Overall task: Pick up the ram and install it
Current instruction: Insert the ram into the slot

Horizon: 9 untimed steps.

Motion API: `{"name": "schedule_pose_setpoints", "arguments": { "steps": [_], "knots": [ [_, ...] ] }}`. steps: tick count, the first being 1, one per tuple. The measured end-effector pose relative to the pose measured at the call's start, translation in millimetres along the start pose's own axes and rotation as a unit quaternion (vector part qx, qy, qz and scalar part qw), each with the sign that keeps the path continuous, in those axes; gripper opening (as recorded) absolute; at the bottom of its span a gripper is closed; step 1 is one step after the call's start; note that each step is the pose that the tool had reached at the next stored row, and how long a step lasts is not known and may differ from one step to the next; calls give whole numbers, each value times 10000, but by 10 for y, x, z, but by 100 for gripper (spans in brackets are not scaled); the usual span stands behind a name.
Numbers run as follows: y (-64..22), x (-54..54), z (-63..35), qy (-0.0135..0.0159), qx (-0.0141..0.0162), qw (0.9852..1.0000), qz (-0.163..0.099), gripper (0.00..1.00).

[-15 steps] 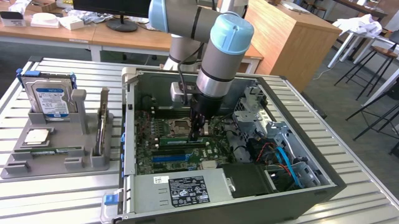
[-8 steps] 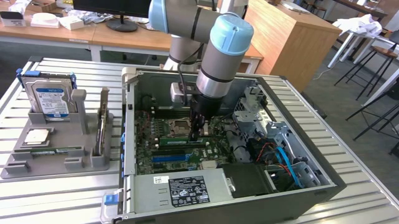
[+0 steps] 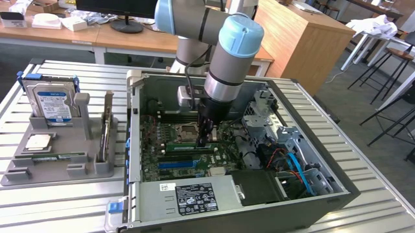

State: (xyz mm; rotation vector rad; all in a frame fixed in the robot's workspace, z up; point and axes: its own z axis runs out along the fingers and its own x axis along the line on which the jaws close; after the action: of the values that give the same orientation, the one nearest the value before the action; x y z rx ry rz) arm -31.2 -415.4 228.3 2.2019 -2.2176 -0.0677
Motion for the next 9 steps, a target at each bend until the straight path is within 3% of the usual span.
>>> {"name": "schedule_pose_setpoints", "arguments": {
  "steps": [9],
  "knots": [
    [0, 0, 0, 3, -1, 10000, -56, 11]
  ]
}}
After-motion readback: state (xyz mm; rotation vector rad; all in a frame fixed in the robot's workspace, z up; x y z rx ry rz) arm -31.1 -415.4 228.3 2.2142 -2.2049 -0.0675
